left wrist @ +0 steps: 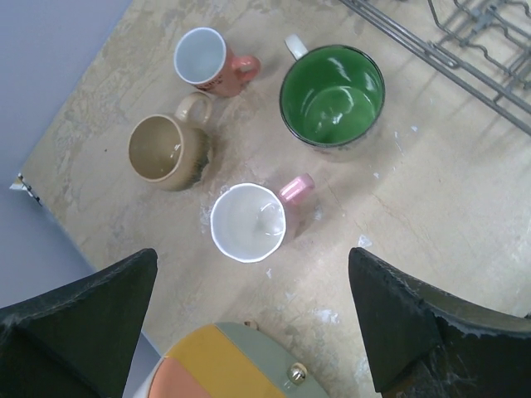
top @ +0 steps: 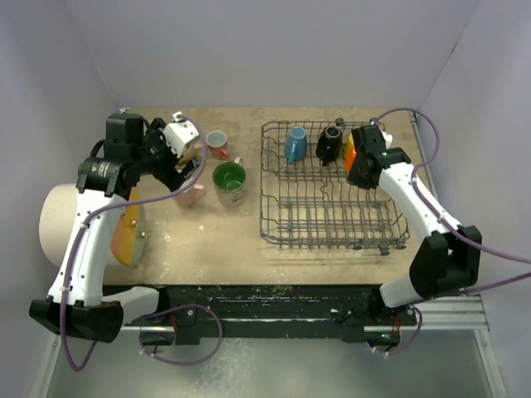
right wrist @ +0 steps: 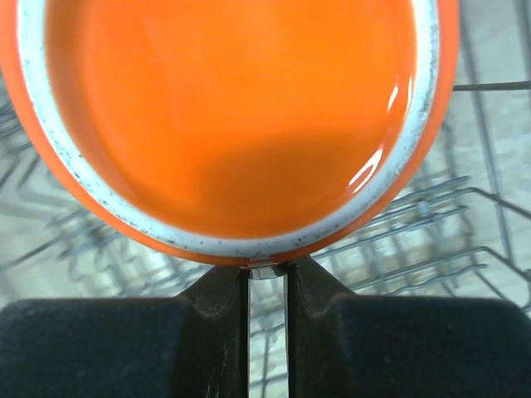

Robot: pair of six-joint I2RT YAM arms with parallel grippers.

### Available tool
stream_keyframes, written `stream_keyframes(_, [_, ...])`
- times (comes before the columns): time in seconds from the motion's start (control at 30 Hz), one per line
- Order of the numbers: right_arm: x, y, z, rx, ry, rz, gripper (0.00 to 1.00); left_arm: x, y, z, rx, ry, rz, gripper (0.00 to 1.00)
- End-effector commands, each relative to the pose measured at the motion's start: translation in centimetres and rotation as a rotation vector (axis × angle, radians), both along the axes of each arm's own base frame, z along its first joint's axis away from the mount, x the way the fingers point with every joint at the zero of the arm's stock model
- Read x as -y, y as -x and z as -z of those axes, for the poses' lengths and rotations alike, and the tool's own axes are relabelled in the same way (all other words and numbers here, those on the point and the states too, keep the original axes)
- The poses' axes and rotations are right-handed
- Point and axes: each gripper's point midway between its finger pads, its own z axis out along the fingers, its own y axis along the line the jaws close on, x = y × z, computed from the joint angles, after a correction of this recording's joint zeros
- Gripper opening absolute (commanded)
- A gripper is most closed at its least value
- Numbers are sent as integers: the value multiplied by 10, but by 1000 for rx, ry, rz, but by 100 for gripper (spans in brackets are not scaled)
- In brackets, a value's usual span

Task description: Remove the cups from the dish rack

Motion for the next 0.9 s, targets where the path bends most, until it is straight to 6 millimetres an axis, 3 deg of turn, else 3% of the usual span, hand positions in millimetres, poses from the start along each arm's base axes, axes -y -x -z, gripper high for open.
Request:
stream_keyframes(0.0, [-70, 7, -61, 122, -194, -197, 0, 11, 7, -4, 113, -14, 134, 99])
stream_keyframes(0.27, [-185, 55, -108, 156, -617, -490, 0, 38, 45, -6, 182, 50, 350, 99])
stream_keyframes(0.43, [-243, 91, -140, 164, -895, -667, 0, 54, 70, -12, 237, 97, 479, 99])
stream_keyframes(0.67, [-307, 145, -180, 152, -1317, -841, 0, 65, 74, -11, 194, 171, 509, 98])
stream_keyframes(0.87, [-333, 176, -200, 162, -1520, -912, 0, 65, 80, -3, 221, 135, 563, 94])
